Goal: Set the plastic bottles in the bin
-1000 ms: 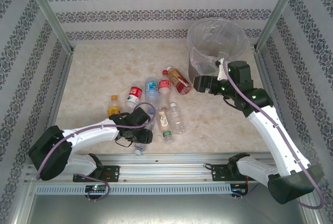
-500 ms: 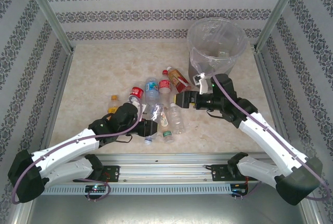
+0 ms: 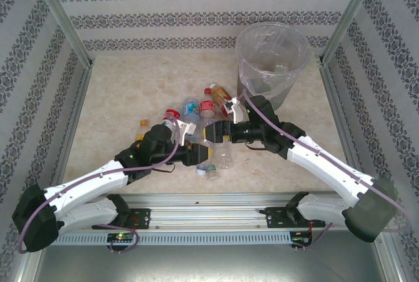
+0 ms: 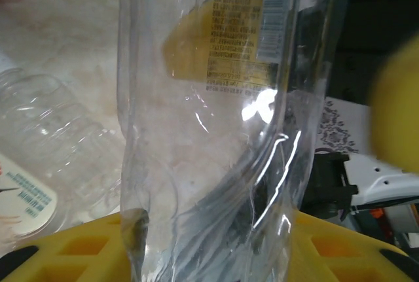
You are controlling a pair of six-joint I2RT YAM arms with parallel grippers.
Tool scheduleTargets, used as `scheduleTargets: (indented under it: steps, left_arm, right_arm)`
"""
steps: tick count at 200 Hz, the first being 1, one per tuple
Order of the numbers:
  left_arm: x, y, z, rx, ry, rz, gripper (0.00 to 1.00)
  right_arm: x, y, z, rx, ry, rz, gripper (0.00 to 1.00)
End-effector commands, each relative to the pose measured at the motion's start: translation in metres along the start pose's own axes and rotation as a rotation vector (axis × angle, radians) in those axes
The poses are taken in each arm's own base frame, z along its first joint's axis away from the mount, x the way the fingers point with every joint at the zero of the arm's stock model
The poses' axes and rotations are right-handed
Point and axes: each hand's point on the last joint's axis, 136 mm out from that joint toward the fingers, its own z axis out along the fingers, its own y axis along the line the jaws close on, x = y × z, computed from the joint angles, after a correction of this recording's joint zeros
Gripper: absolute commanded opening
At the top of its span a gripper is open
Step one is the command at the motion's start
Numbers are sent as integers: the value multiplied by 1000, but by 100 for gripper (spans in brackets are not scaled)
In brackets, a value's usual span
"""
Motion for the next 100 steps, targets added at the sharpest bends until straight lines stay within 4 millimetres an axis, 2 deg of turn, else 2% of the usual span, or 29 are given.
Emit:
scheduleTargets:
  steps: [1,41,66,78,100]
  left_arm:
    - [-16,-28,0,114,-47,22,50]
    - [-18,-34,2,142,-53,32,56]
    - [-19,-31,1,126,-61,30,80]
    - [-19,-29,-3,110,-72,32,99]
    - [-21,-29,-13,80,-90,42,100]
  right_arm:
    - [-18,16,0,-30,-57,-35,88]
    - [-23,18,0,-35,-66,-40,62]
    - [-29,20,-8,-25,-92,-54,56]
    - [-36,18,-17,-7,-119,-59,55]
    - [-59,11,-45,47,-201,-75,54]
